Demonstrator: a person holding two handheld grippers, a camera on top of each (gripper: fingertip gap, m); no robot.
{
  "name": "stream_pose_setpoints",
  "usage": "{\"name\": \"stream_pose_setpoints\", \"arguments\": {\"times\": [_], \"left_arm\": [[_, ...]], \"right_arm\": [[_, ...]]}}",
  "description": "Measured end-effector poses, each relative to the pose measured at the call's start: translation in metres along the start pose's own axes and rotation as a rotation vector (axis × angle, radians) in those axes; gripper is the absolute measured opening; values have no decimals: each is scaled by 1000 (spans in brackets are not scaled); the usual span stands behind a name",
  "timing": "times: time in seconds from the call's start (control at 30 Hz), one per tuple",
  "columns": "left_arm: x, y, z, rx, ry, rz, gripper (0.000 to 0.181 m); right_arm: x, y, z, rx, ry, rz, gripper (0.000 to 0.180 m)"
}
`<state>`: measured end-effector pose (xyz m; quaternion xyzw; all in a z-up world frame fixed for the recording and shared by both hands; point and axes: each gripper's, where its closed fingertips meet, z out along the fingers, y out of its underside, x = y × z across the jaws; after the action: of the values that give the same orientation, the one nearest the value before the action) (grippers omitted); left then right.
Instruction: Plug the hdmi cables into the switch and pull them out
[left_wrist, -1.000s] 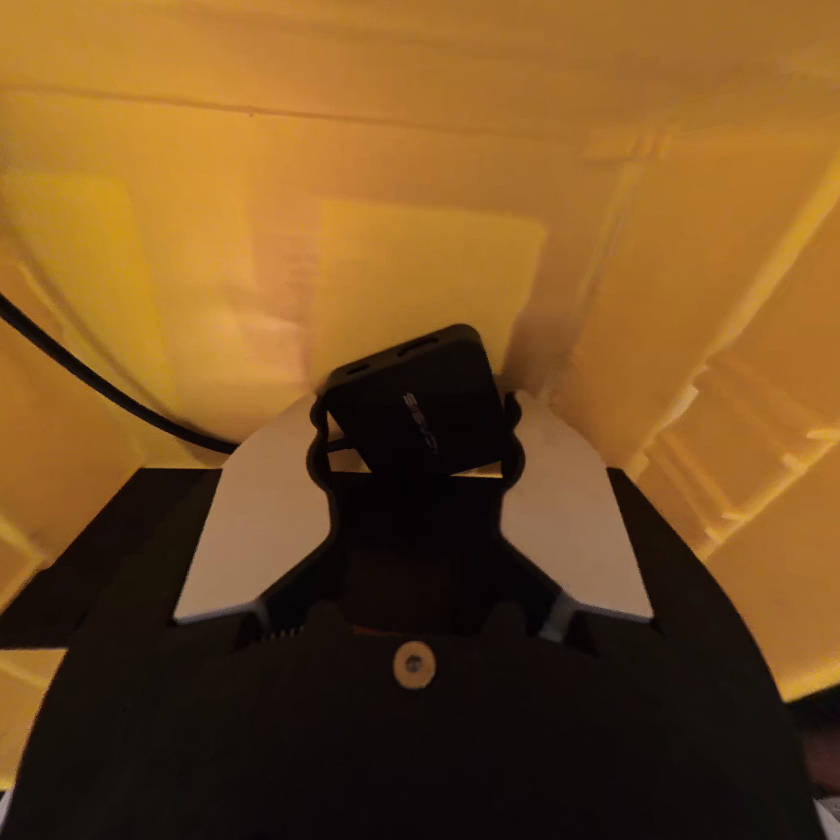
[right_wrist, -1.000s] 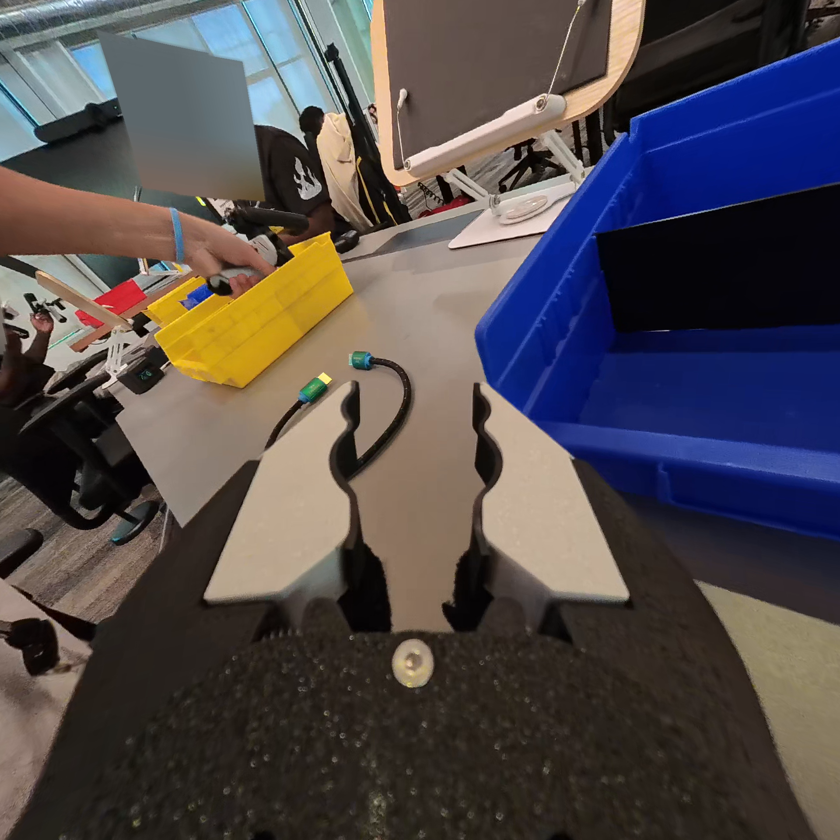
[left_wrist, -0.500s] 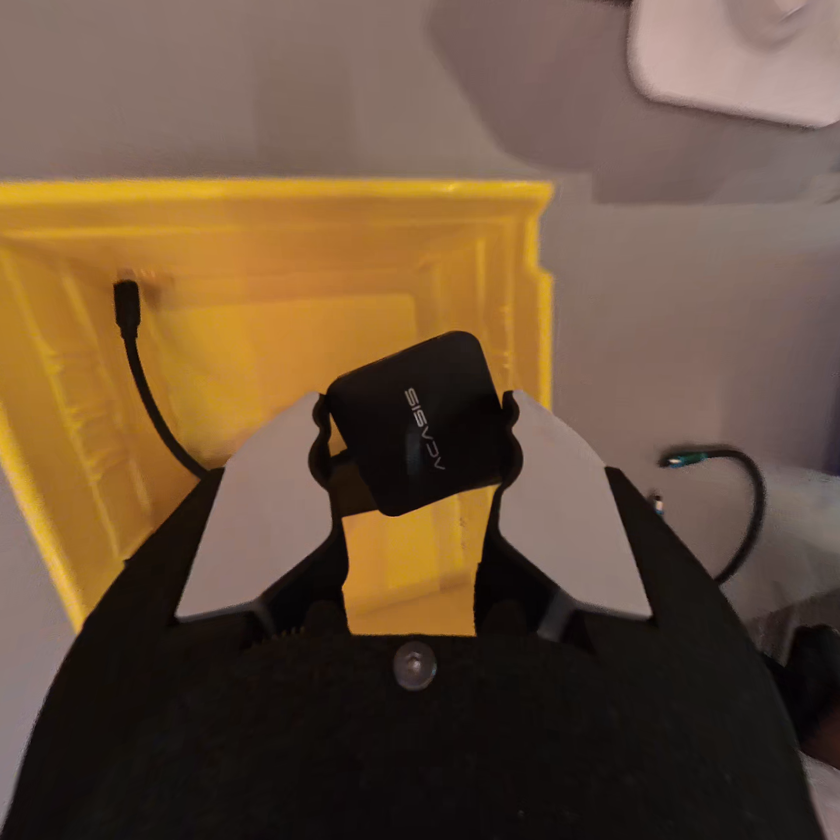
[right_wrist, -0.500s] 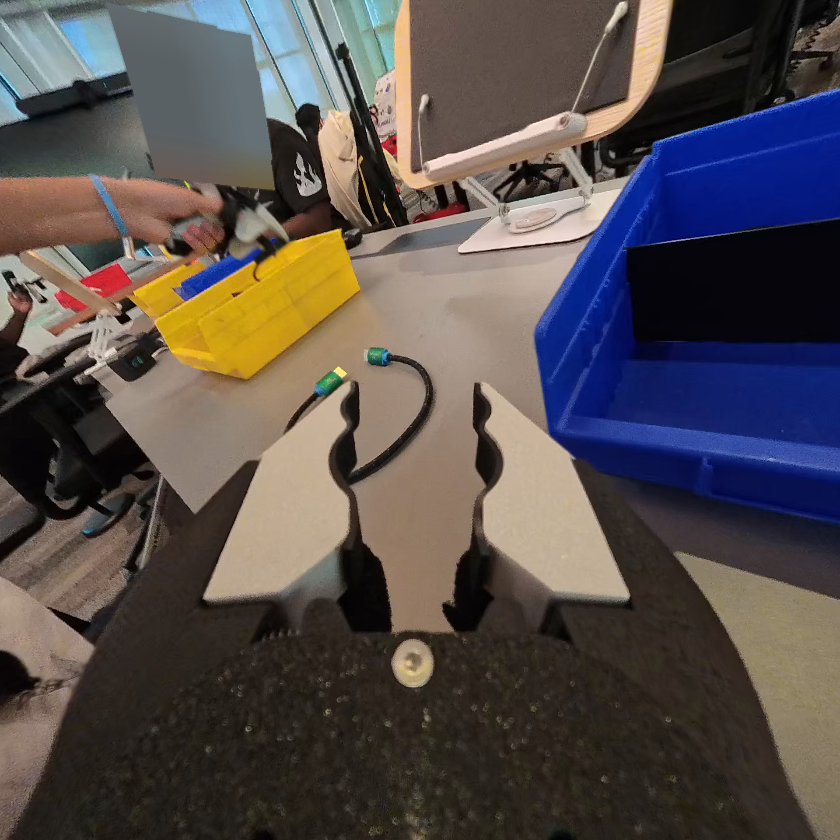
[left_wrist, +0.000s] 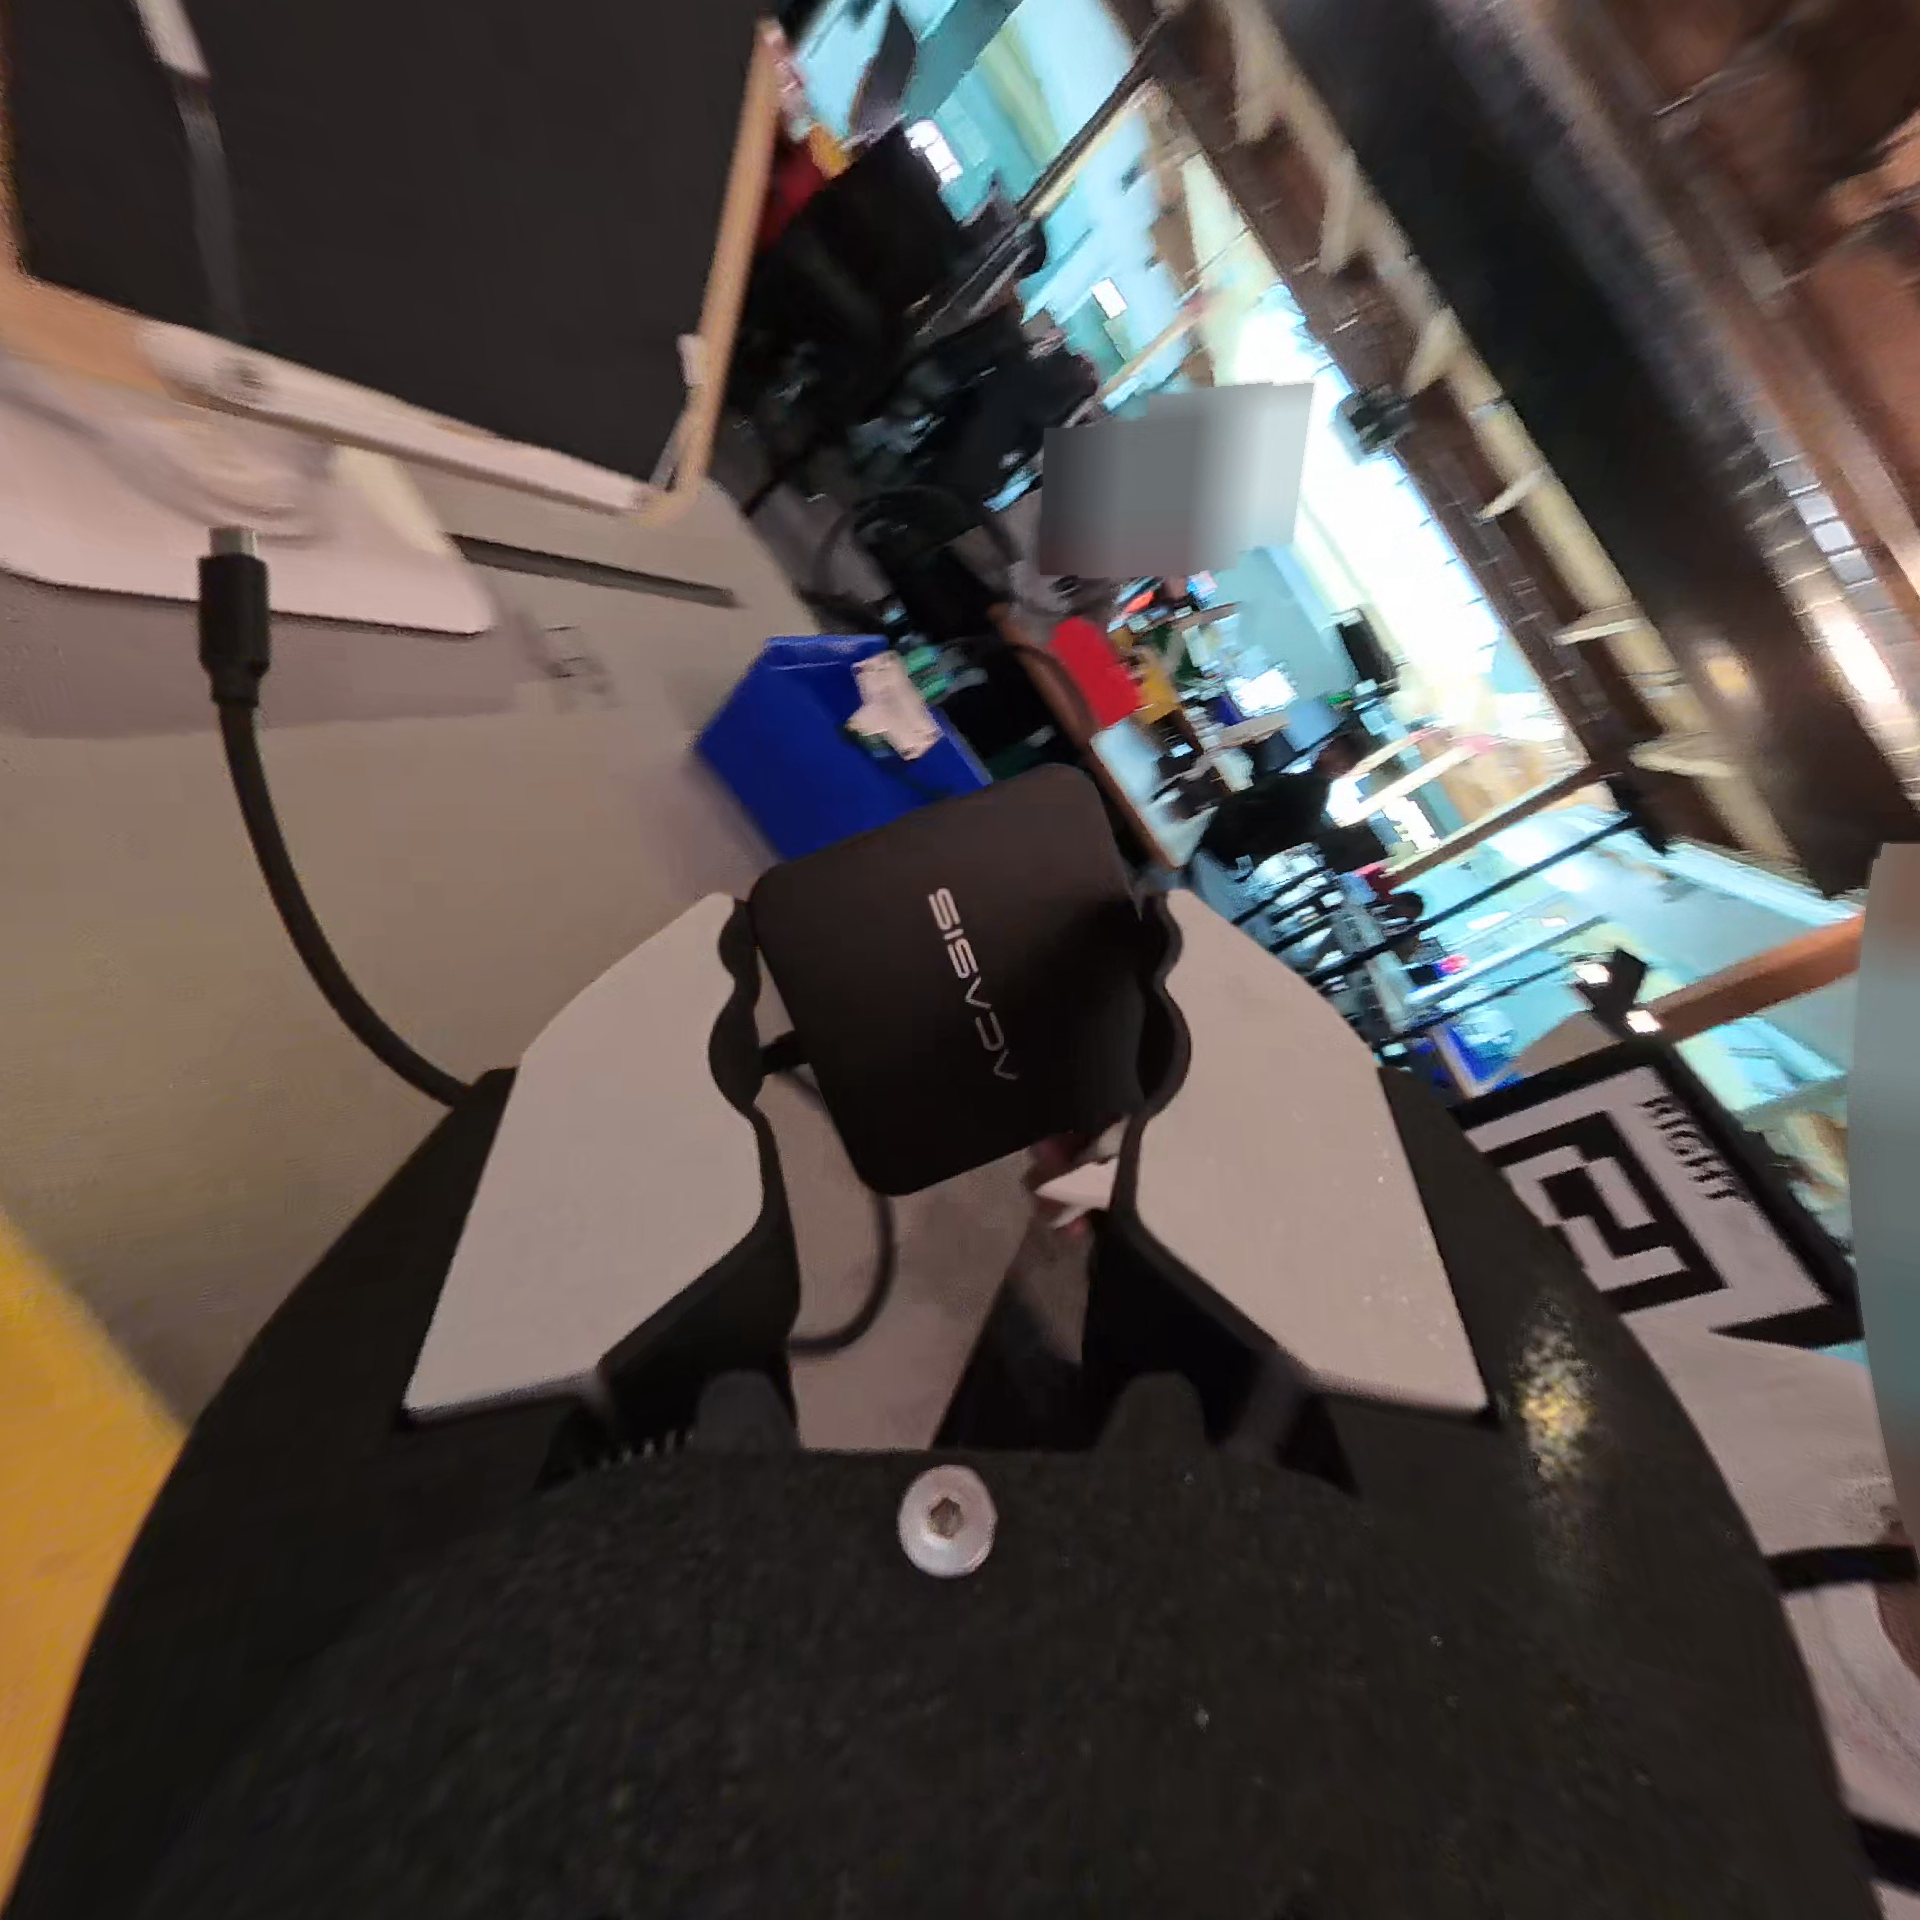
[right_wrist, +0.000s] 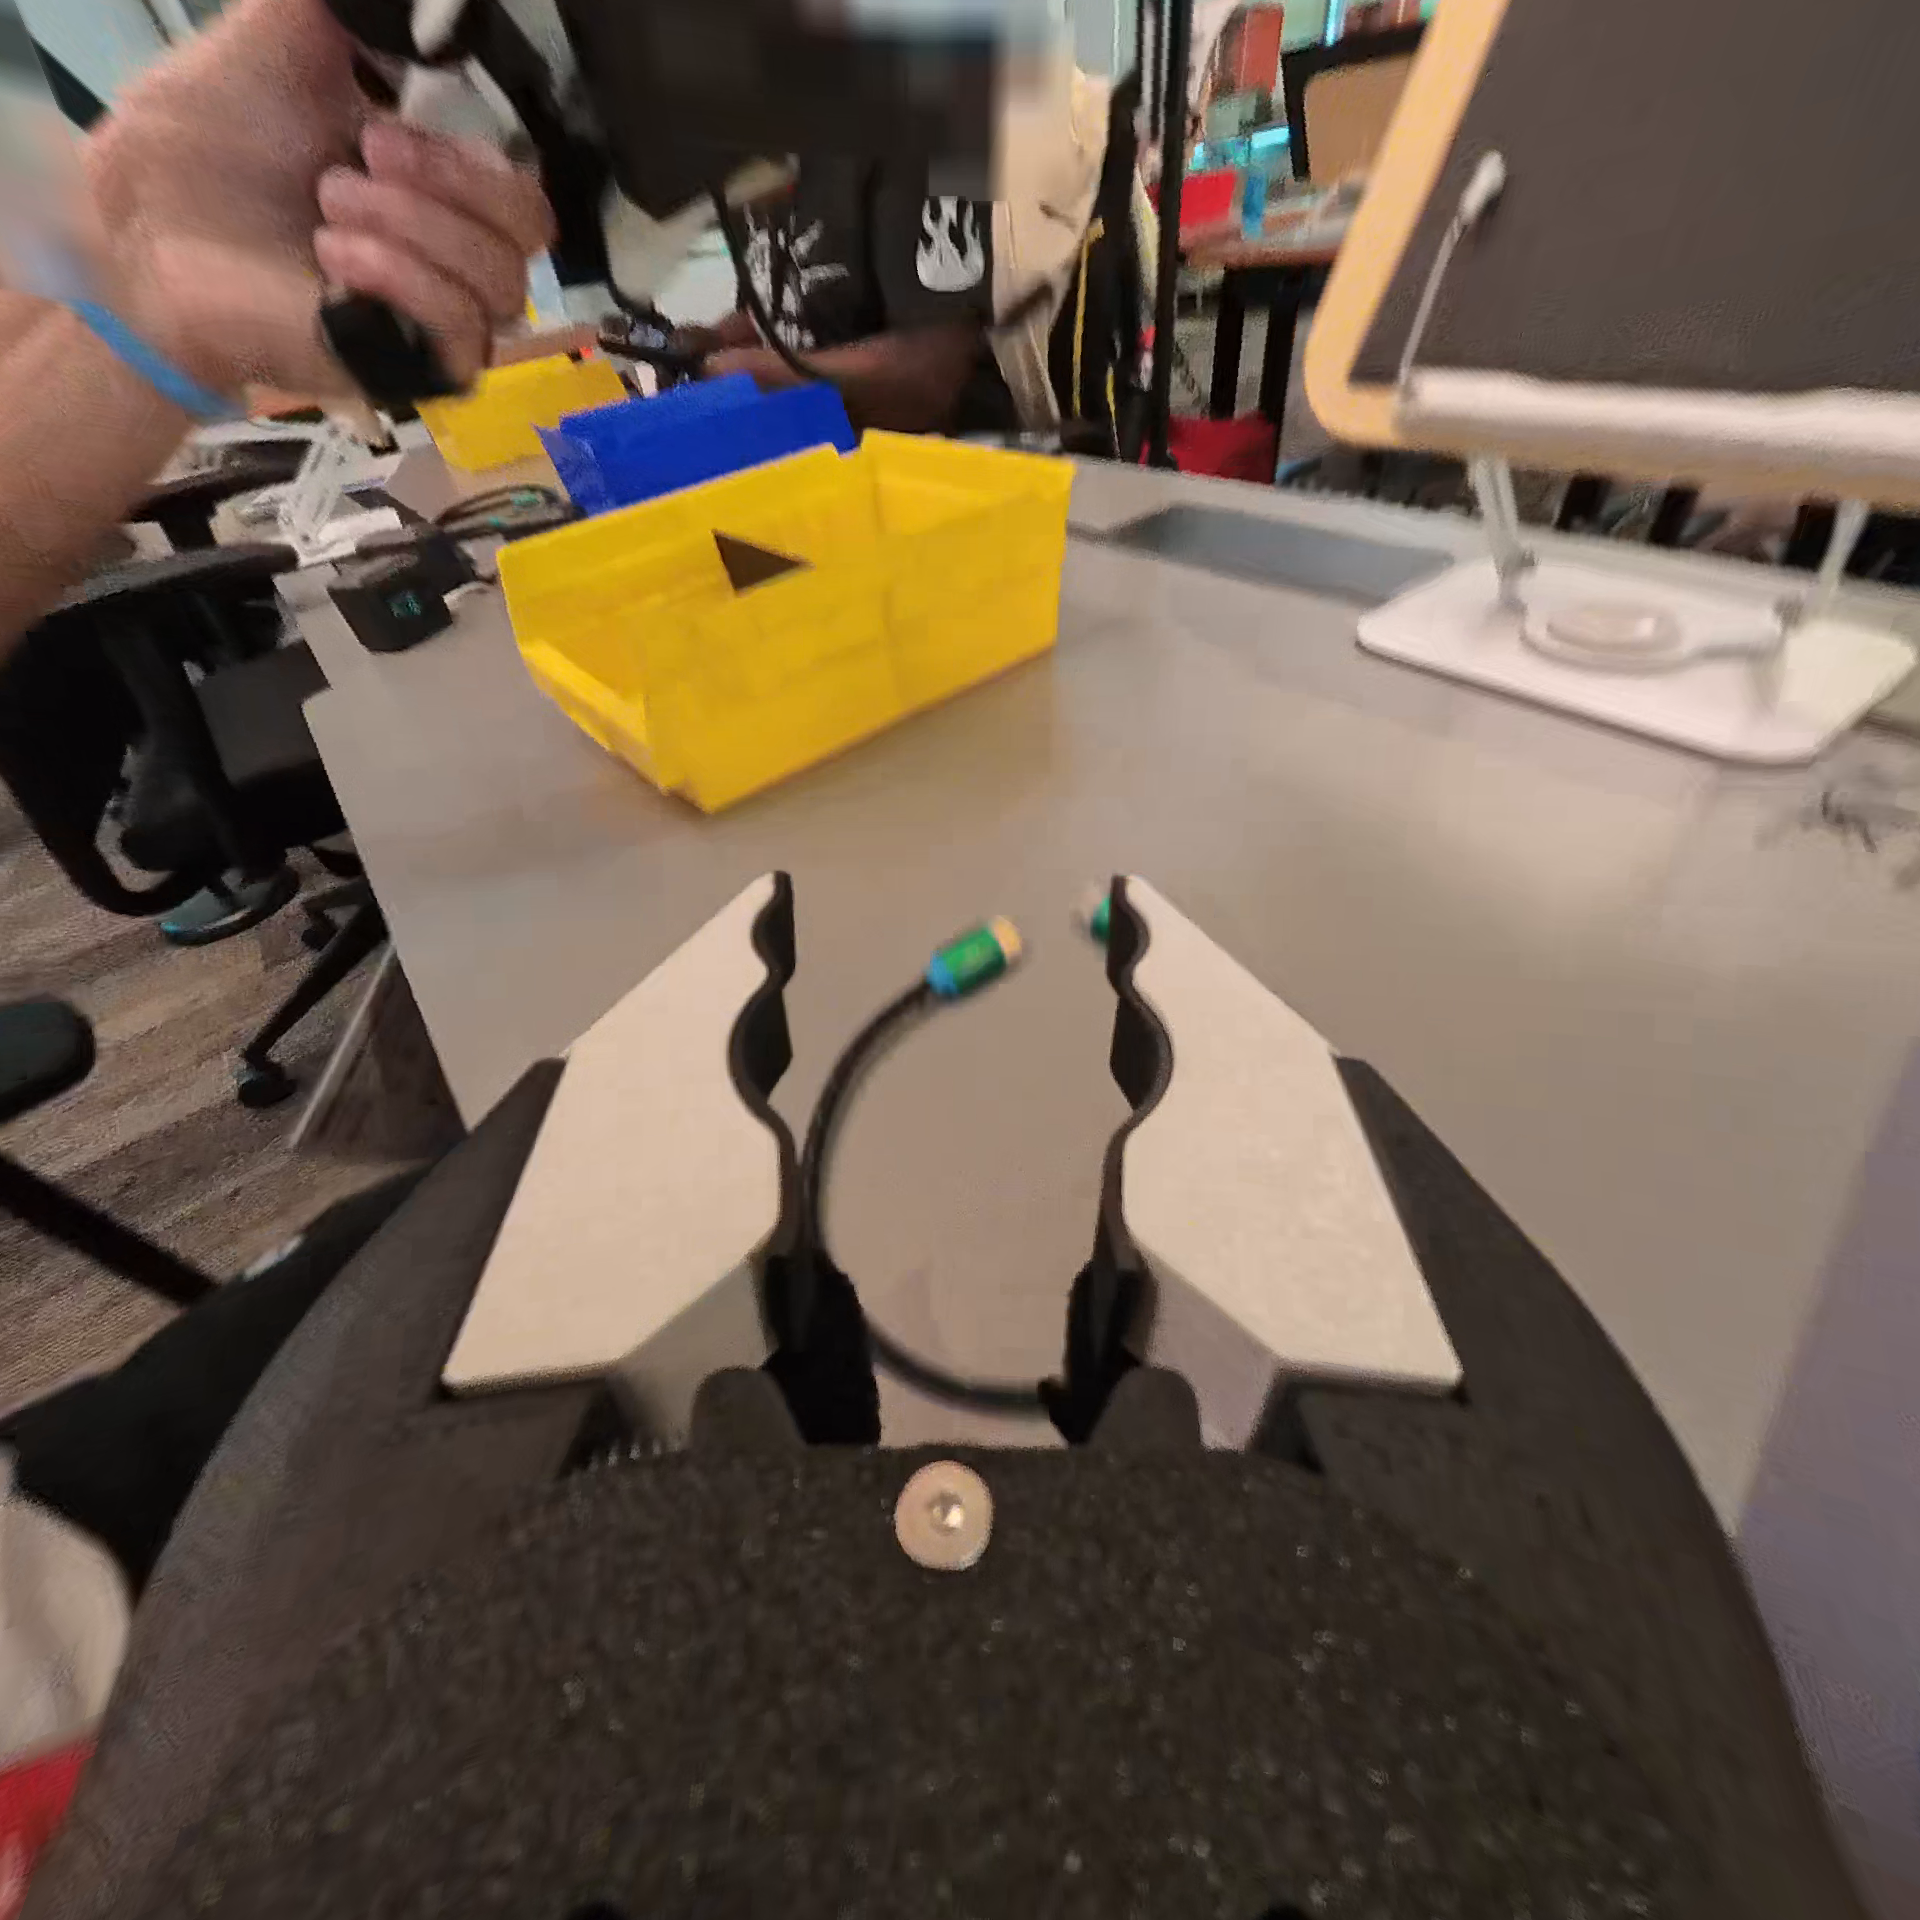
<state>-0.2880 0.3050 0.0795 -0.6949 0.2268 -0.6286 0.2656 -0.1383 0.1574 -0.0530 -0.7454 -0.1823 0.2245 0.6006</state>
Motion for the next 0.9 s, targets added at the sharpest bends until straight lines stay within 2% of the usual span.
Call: {"name": "stream_pose_setpoints", "arguments": {"times": [0.1, 0.23, 0.3, 0.37, 0.4, 0.43, 0.53, 0.57, 0.67, 0.7, 0.77, 0.83, 0.9], "left_arm": [[21, 25, 37, 52, 106, -42, 70], [30, 56, 80, 137, 146, -113, 70], [33, 73, 96, 148, 147, -118, 70], [35, 85, 103, 167, 130, -97, 70], [36, 89, 105, 175, 122, -70, 69], [37, 93, 107, 176, 108, -31, 70], [39, 107, 111, 173, 65, 90, 70], [39, 111, 111, 170, 47, 145, 70], [33, 122, 105, 176, -8, 361, 63], [29, 128, 100, 179, -22, 422, 57], [15, 148, 89, 175, -39, 515, 59], [1, 171, 79, 201, -12, 530, 63], [14, 173, 72, 314, 123, 476, 66]], "right_arm": [[-19, -48, 33, 95, 9, -81, 60], [-48, -95, 58, 227, 81, -157, 59], [-51, -101, 63, 250, 175, -197, 57], [-38, -94, 63, 222, 305, -212, 42], [-33, -89, 61, 204, 335, -216, 43], [-28, -89, 57, 222, 350, -202, 40], [-20, -83, 46, 237, 329, -150, 15], [-17, -80, 43, 234, 325, -145, 13], [-17, -66, 43, 233, 161, -112, 13], [-15, -61, 42, 253, 88, -55, 13], [-5, -52, 34, 335, -50, 57, 13], [-8, -46, 24, 423, -269, 131, 13], [-9, -40, 19, 425, -389, 192, 13]]}}
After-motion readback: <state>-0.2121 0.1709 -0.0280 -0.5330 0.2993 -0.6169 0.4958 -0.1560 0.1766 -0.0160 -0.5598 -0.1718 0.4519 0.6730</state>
